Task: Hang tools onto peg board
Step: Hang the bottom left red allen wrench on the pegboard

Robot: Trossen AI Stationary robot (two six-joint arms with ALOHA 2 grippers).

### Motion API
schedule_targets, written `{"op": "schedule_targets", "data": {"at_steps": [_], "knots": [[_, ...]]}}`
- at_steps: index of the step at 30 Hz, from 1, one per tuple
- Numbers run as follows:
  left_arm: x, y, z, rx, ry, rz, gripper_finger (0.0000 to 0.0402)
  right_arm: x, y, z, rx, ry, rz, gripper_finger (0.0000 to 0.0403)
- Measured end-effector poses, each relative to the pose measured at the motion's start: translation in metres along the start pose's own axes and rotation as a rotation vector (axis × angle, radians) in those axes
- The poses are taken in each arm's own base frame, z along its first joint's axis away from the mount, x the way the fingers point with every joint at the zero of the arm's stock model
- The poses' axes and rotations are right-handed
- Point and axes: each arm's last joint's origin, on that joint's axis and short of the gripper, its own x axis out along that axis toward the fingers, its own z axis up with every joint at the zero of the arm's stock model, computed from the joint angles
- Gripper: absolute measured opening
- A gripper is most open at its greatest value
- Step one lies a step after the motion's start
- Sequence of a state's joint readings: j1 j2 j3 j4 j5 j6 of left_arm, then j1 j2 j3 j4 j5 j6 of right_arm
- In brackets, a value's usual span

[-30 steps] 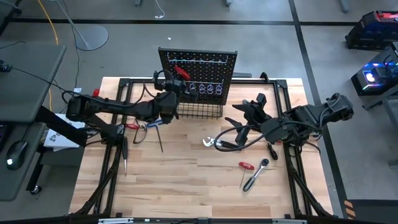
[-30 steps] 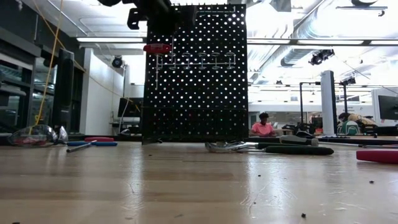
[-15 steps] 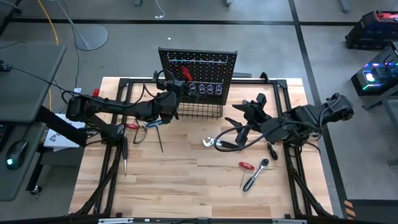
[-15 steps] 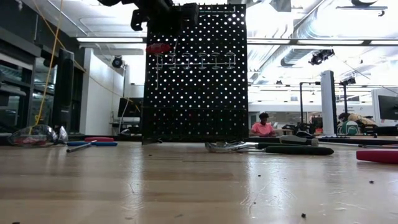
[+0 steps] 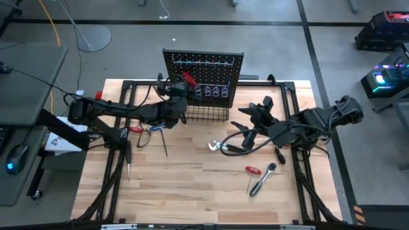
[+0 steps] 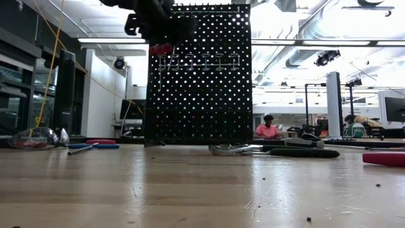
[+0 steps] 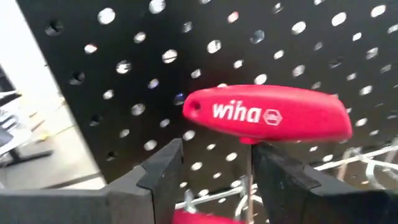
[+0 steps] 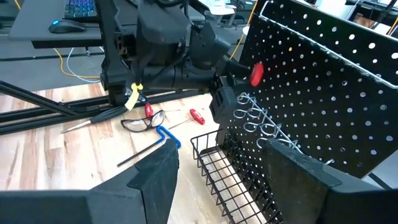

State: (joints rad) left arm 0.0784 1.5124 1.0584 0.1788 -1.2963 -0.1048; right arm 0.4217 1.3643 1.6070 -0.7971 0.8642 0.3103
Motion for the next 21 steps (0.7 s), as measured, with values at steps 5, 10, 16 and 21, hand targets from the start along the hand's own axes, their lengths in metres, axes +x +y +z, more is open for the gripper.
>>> {"op": "schedule_targets", "data": {"at_steps": [5,10,16,21], "knots": [[-0.0002,0.0011,-0.0042,-0.048,0.017,0.001,0.0179,0.0000,0.0000,0.0000,0.003,0.000,0.000,0.0224],[-0.0003,0.0014,-0.0058,-0.095,0.026,-0.002,0.0179,0.0000,0.0000,0.0000,0.003,0.000,0.000,0.0224],[-0.0054,-0.0008,-0.0061,-0.079,0.027,-0.031,0.0179,0.0000,0.0000,0.0000,0.004,0.000,0.000,0.0224],[-0.0096,-0.0020,-0.0064,0.026,0.024,-0.048,0.0179,0.0000,0.0000,0.0000,0.003,0.000,0.000,0.0224]]}}
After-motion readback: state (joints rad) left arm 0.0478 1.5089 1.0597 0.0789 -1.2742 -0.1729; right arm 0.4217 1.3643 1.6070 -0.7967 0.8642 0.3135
